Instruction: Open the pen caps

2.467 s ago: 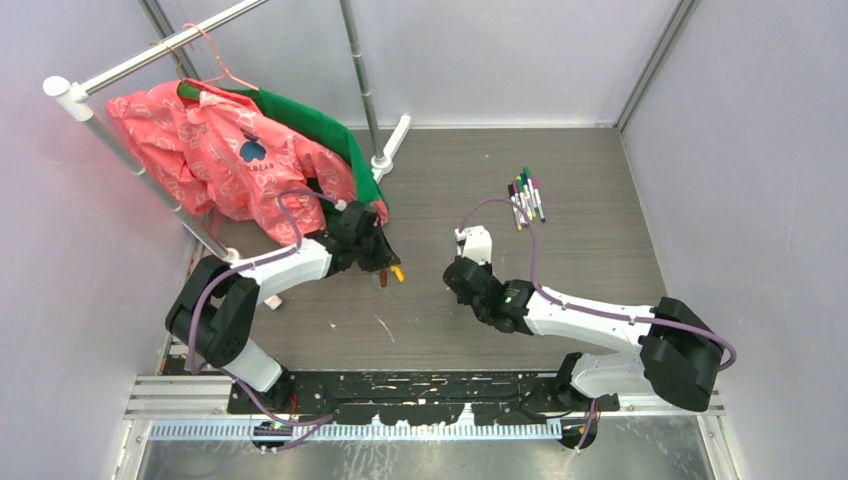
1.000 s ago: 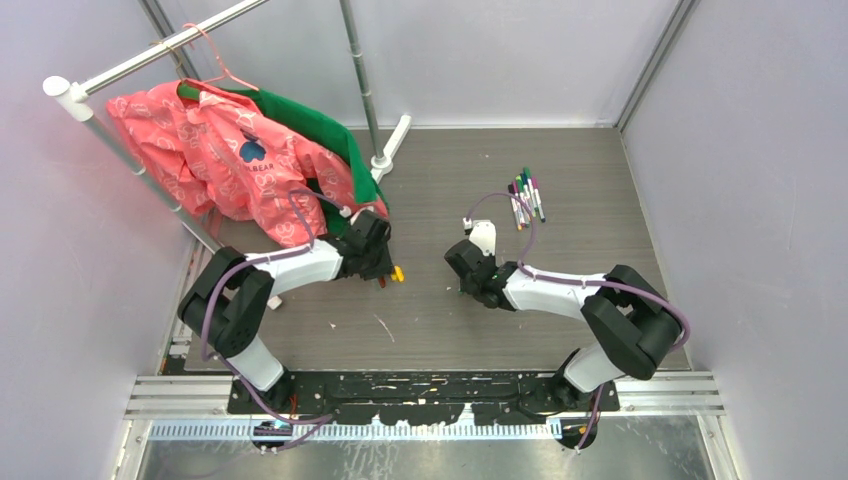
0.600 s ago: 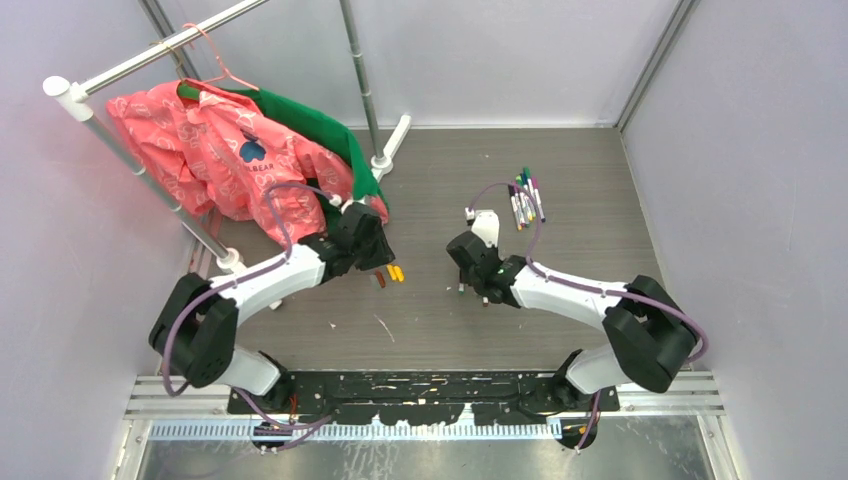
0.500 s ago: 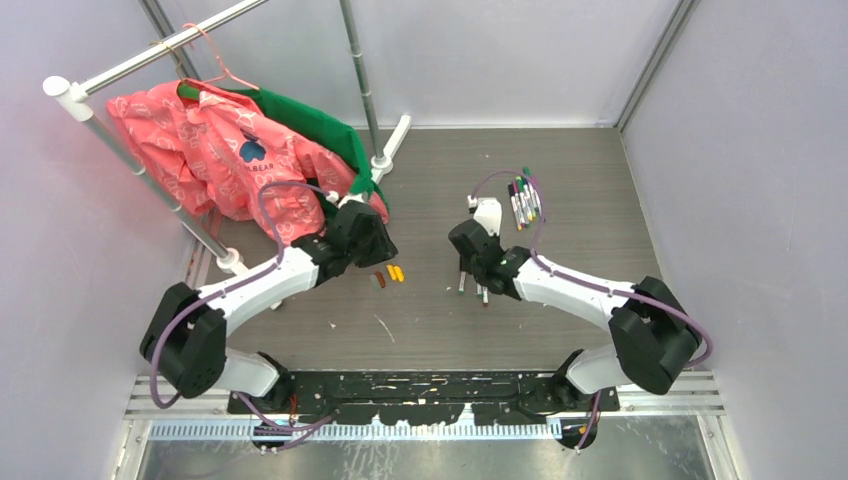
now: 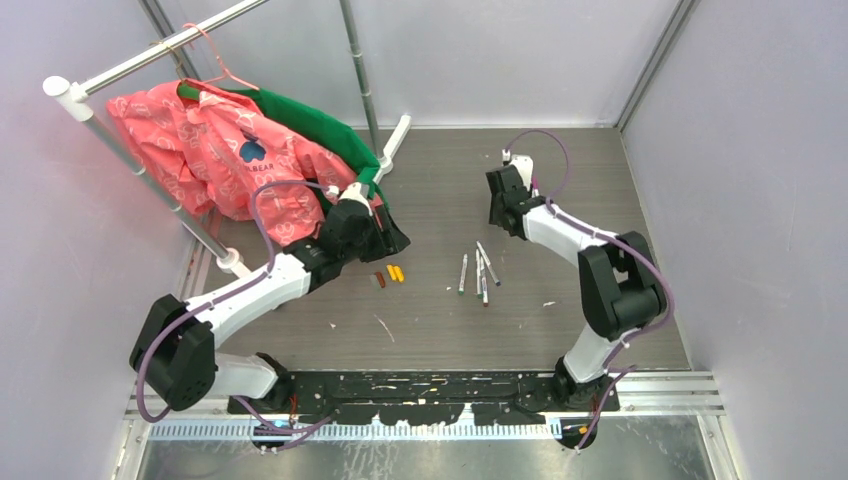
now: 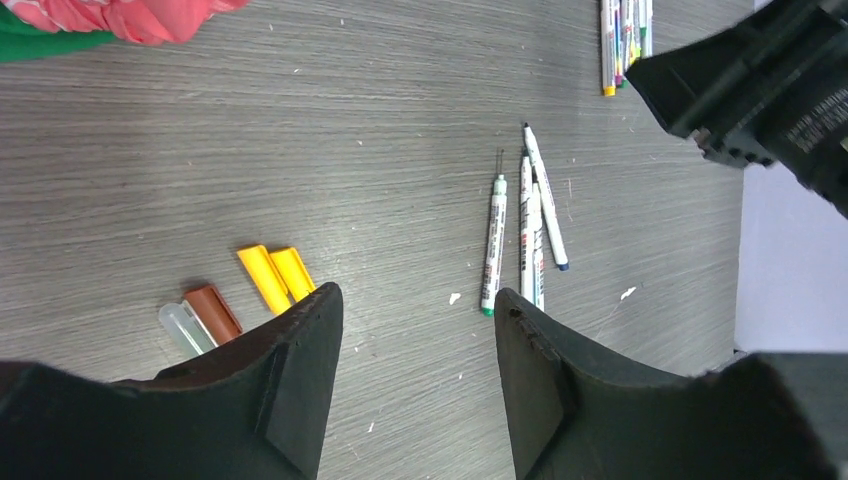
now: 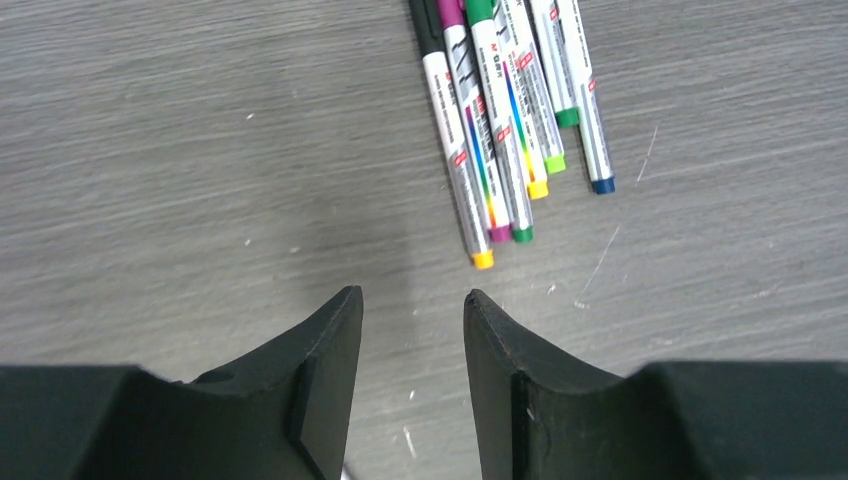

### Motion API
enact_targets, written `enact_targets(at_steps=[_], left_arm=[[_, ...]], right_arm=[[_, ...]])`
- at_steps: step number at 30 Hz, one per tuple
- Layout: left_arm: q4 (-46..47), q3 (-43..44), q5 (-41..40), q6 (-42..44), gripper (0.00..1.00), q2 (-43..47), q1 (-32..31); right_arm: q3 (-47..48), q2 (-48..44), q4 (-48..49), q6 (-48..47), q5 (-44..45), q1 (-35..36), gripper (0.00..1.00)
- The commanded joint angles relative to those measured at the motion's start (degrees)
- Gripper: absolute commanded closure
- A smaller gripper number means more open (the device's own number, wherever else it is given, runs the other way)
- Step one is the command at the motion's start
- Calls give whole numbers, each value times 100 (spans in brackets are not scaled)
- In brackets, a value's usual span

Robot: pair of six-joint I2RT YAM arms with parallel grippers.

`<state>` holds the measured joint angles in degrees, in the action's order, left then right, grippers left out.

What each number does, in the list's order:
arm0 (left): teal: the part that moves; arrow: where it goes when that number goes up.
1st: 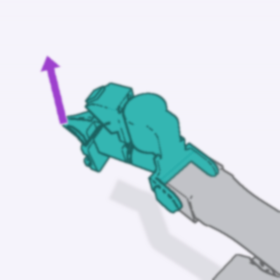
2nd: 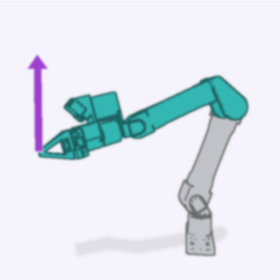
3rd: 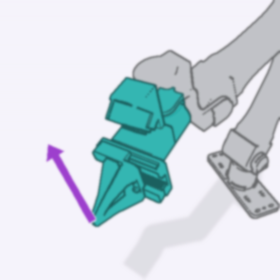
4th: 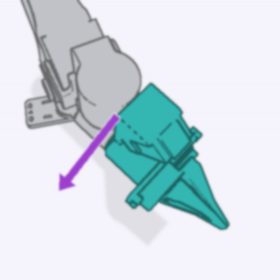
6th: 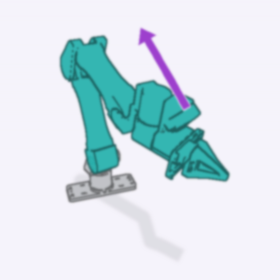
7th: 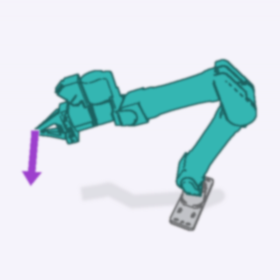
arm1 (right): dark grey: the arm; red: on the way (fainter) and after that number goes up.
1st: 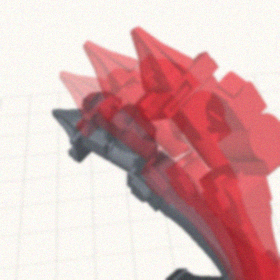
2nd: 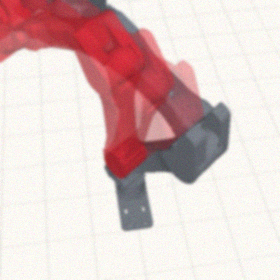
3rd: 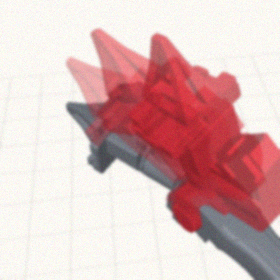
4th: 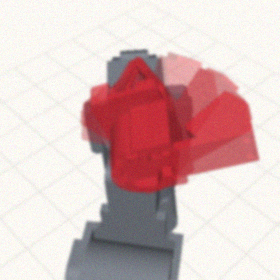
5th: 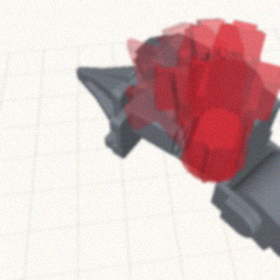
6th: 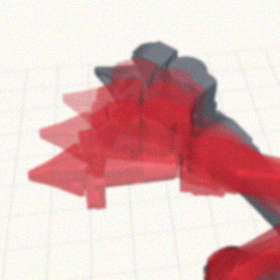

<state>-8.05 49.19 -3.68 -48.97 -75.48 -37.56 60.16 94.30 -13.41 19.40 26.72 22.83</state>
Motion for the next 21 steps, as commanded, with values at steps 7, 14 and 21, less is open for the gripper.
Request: enact_targets(at_steps=[7,14,21], left_arm=[[693,32,158,108,42,-21,-40],[771,106,217,98,42,-301,-39],[772,115,184,103,42,-338,-34]], right_arm=[[1004,989,230,-369,-635,-680,52],[1375,1459,155,-334,-897,-856,52],[1758,1776,-142,-243,-1156,-1028,53]])
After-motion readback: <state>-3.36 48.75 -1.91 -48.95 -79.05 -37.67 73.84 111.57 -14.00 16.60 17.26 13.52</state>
